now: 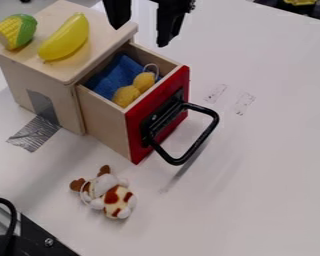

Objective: Closed the drawer

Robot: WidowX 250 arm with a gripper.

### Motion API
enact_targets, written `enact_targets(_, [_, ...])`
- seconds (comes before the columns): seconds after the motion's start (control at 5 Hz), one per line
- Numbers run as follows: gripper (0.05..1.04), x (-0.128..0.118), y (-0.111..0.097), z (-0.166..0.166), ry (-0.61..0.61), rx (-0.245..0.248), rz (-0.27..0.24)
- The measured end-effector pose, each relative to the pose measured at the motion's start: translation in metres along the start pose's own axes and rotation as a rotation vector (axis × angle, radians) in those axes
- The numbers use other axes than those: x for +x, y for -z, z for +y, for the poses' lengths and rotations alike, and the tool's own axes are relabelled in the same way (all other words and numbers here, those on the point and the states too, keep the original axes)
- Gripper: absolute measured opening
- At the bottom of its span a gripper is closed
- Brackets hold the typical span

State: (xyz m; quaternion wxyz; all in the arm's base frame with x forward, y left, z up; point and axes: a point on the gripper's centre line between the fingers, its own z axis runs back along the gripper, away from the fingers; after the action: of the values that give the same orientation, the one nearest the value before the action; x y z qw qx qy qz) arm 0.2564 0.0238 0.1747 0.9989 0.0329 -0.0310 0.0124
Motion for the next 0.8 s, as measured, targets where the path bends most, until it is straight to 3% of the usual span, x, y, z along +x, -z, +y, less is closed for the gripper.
enact_targets(0.2, [1.0, -0.003, 0.007, -0.001, -0.001, -0.001, 0.029])
enact_targets(0.4, [1.0, -0.002, 0.006, -0.024, 0.019, 0.018, 0.022])
enact_targets(0.6, [1.0, 0.002, 0.006, -0.058, 0.087, 0.016, -0.019])
enact_targets(0.8, [1.0, 0.004, 0.022, -0.091, 0.137, 0.01, 0.0])
